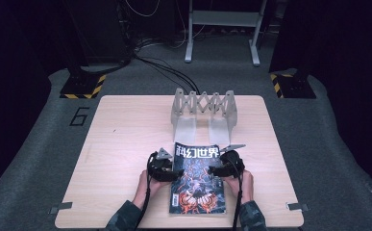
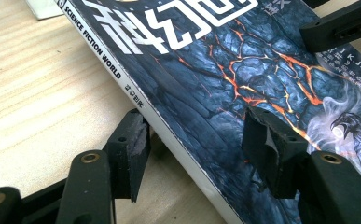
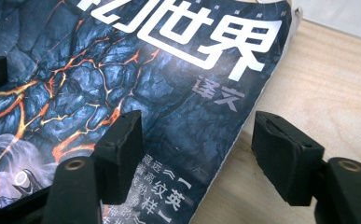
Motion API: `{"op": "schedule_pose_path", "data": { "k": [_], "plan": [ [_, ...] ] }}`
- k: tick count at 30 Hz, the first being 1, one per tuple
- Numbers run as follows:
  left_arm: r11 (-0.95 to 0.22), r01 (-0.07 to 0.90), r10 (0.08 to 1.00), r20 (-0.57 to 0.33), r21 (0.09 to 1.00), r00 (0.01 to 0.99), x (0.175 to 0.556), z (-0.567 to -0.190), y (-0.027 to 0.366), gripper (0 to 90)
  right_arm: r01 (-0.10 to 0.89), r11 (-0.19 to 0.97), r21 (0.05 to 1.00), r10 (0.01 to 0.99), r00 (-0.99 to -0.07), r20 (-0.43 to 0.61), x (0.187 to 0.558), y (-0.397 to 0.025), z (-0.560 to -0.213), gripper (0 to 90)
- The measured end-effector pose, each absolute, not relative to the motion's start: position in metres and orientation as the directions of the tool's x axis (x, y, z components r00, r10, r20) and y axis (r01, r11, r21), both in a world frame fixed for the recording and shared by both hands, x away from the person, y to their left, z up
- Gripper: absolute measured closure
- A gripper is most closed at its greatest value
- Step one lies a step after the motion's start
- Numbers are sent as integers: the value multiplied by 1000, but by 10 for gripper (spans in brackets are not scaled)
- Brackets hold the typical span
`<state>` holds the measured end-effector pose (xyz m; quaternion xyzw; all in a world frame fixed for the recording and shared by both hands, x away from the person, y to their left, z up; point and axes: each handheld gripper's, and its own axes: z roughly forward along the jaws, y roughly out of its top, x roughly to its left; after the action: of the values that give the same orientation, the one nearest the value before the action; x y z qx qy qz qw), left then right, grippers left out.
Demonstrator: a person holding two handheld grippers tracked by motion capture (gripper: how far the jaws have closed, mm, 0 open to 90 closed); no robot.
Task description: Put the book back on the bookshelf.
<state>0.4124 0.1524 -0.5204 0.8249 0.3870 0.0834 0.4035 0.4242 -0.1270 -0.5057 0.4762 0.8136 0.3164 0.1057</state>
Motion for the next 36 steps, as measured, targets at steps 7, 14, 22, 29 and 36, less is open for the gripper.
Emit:
{"op": "schedule_pose_path", "data": {
  "k": [7, 14, 22, 29, 36],
  "plan": [
    [-362, 576, 676, -220, 733, 704, 415, -522, 157, 407, 708, 340, 618, 834, -531, 149, 424, -130, -508, 353],
    [-367, 585, 614, -283, 723, 737, 424, -521, 156, 352, 670, 327, 666, 827, -544, 141, 420, -132, -513, 381],
    [-412, 587, 601, -276, 697, 750, 428, -518, 141, 355, 662, 306, 684, 829, -539, 151, 418, -127, -515, 389],
    [-424, 592, 608, -268, 686, 747, 429, -516, 138, 373, 651, 303, 696, 832, -537, 140, 416, -122, -516, 388],
    [-401, 593, 605, -285, 698, 744, 430, -515, 145, 512, 646, 302, 701, 822, -549, 152, 417, -123, -517, 388]
  ]
}}
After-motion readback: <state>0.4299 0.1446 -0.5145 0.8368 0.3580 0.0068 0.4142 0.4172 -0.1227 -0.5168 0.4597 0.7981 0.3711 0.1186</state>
